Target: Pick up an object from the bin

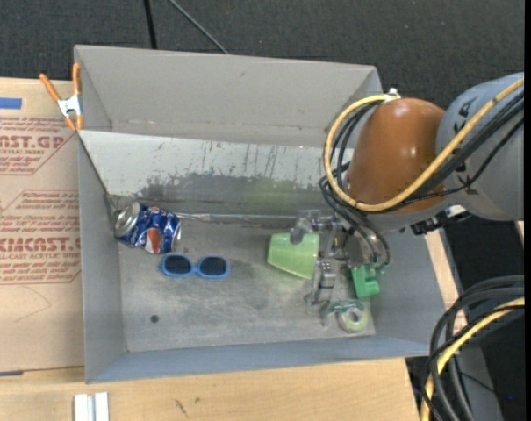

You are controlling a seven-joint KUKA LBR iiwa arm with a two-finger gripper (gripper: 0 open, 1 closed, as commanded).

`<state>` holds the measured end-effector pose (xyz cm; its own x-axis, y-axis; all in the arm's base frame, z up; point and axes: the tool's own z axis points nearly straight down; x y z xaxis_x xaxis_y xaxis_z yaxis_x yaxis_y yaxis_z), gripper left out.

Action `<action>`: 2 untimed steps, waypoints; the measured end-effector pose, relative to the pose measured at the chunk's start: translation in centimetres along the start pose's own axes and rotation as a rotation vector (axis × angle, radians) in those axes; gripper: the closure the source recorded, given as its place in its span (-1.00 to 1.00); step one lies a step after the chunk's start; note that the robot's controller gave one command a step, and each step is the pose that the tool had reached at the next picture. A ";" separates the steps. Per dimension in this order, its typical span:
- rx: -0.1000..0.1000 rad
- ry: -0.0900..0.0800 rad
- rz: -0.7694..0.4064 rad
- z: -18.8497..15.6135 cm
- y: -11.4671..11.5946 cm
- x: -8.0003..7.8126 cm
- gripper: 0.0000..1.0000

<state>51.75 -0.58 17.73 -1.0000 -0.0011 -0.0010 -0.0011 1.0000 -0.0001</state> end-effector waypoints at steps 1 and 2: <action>-0.003 -0.032 -0.202 9.0 -4.5 -3.8 -1.00; -0.001 -0.009 -0.191 4.9 -1.4 -6.0 -1.00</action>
Offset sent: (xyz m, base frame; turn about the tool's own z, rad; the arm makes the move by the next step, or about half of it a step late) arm 0.0289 -0.0491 -0.0983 -0.2003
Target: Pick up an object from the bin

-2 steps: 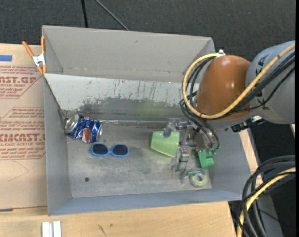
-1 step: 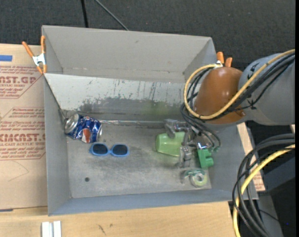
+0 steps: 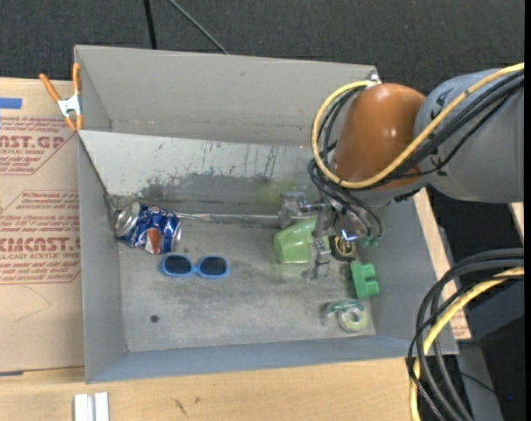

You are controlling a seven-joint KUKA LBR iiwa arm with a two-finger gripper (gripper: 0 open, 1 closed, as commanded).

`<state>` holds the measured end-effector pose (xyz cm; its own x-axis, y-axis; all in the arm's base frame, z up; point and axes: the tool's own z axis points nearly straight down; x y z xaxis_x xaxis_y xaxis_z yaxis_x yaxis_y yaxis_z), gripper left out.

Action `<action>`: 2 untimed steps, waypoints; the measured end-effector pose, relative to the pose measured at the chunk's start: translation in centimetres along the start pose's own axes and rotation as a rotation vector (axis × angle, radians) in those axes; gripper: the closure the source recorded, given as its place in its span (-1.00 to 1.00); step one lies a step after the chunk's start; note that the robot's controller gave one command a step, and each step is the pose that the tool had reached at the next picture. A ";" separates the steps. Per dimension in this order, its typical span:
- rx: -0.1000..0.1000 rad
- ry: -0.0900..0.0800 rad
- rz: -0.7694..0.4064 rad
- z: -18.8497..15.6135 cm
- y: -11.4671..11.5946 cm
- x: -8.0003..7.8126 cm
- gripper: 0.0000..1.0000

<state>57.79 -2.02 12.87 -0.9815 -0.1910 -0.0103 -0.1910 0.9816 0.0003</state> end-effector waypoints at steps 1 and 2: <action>-0.002 0.010 -0.341 5.8 -4.7 -0.4 -1.00; -0.003 0.008 -0.341 5.7 -4.5 -0.5 1.00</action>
Offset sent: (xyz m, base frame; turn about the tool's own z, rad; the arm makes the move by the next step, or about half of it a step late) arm 0.0143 -0.0444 -0.0565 -0.3423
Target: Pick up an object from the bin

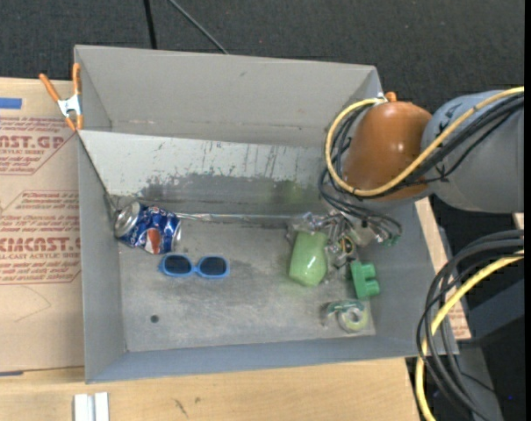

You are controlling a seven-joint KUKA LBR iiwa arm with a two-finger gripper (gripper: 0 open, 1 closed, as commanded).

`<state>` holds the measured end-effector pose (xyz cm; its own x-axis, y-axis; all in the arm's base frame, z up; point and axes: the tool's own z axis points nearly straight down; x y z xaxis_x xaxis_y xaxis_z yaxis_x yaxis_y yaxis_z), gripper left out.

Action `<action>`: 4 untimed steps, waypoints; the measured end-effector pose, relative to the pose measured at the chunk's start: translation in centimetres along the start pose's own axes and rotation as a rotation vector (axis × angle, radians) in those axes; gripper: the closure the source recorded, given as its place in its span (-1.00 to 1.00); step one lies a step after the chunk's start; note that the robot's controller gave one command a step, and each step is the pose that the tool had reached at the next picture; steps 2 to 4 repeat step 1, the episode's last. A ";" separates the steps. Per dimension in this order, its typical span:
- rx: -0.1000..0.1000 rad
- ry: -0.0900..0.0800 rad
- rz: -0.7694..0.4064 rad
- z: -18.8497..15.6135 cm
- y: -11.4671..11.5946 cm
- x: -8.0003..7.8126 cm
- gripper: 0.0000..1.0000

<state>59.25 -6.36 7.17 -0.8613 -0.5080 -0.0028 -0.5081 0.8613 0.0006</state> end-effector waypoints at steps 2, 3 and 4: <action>0.005 -0.002 -0.564 -16.2 -3.5 3.2 1.00; 0.005 -0.002 -0.564 -16.2 -3.5 3.2 1.00; 0.005 -0.002 -0.564 -16.2 -3.5 3.2 1.00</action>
Offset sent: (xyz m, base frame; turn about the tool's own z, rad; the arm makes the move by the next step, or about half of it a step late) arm -0.0112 -0.0471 0.1598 -0.5661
